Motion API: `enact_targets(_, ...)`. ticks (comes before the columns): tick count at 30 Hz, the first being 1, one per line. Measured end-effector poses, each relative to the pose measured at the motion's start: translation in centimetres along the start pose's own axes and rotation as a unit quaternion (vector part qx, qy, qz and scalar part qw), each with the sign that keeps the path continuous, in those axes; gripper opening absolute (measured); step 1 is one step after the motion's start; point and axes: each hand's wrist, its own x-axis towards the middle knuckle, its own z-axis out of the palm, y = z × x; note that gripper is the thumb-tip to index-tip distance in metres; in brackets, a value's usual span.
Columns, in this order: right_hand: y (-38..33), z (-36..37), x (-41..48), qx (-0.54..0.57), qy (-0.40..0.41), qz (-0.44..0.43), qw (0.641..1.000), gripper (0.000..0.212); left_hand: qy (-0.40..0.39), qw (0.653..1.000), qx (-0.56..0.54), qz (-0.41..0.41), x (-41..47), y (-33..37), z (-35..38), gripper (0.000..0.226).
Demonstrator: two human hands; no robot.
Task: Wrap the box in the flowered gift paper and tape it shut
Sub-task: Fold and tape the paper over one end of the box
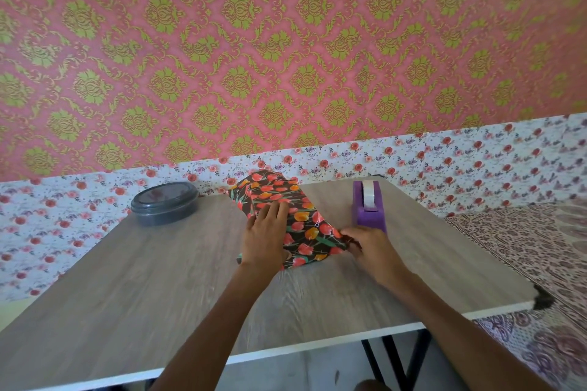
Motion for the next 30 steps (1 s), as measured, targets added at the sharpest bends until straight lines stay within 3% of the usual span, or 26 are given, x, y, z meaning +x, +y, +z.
enact_targets(4, -0.3, -0.1, -0.9, -0.043, -0.023, -0.009, 0.999, 0.035, 0.007, 1.0, -0.002, 0.001, 0.0, 0.0, 0.1, 0.096)
enact_targets(8, -0.5, 0.1, -1.2, -0.042, 0.013, 0.003, 0.999, 0.029, 0.007, 1.0, 0.001, 0.002, 0.0, 0.0, 0.2, 0.096)
enact_targets(16, -0.9, 1.6, -1.3, -0.018, 0.011, 0.057, 0.998, 0.029, 0.006, 1.0, 0.002, 0.007, 0.0, -0.2, 0.3, 0.098)
enact_targets(19, -0.5, 1.6, -1.0, 0.023, -0.022, 0.079, 0.996, 0.022, 0.006, 1.0, 0.002, 0.009, 0.0, -0.3, 0.4, 0.097)
enact_targets(22, 0.3, 0.9, -1.0, 0.104, 0.022, 0.115, 0.988, 0.04, 0.006, 1.0, 0.005, 0.007, 0.1, -0.3, 0.4, 0.097)
enact_targets(26, -0.3, -0.6, -0.5, 0.225, 0.044, 0.122, 0.966, 0.016, 0.004, 1.0, 0.005, 0.0, 0.1, -0.1, 0.4, 0.097)
enact_targets(30, -0.6, -0.4, 0.4, 0.22, 0.023, 0.118, 0.968, 0.019, -0.002, 1.0, 0.004, -0.004, 0.1, 0.0, 0.4, 0.098)
